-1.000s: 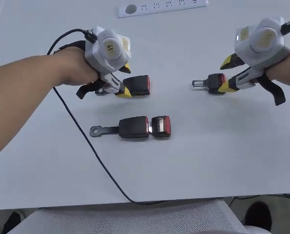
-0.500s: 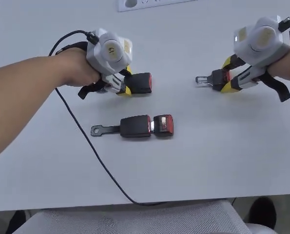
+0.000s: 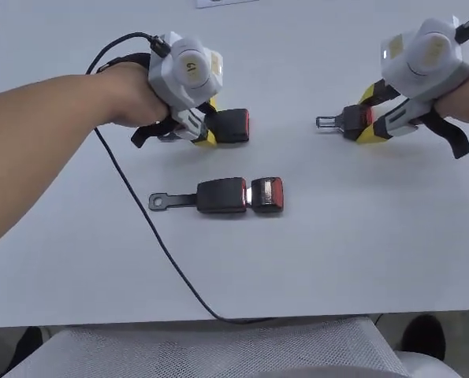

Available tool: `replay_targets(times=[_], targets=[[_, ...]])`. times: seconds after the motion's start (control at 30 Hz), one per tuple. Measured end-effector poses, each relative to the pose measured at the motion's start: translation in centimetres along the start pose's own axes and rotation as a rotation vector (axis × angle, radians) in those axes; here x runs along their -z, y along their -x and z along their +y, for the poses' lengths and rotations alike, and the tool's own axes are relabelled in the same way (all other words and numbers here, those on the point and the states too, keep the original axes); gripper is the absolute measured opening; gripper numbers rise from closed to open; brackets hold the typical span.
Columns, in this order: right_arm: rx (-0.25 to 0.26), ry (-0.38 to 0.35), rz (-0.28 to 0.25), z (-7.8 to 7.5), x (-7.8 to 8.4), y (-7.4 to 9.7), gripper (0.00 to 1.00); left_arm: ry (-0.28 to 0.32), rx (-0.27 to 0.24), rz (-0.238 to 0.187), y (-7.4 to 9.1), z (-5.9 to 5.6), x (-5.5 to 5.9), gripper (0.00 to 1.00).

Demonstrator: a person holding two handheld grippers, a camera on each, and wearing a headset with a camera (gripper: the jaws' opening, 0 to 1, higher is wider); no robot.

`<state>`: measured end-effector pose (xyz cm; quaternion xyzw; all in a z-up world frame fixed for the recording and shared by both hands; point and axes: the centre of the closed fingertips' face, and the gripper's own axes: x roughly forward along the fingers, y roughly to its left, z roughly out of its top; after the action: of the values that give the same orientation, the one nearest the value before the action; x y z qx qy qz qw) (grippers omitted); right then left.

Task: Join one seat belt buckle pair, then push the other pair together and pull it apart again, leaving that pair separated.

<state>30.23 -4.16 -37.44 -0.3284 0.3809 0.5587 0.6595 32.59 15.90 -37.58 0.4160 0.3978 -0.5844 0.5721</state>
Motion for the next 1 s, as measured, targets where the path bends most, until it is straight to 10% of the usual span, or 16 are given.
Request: replay_targets(times=[0.67, 1.0], targets=[[0.015, -0.004, -0.094, -0.2, -7.8, -4.4, 0.36, -0.023, 0.007, 0.001, 0.0, 0.2, -0.3, 0.32], [0.023, 0.004, -0.061, -0.8, -8.8, -5.0, 0.35, 0.004, -0.001, 0.002, 0.1, 0.5, -0.5, 0.32]])
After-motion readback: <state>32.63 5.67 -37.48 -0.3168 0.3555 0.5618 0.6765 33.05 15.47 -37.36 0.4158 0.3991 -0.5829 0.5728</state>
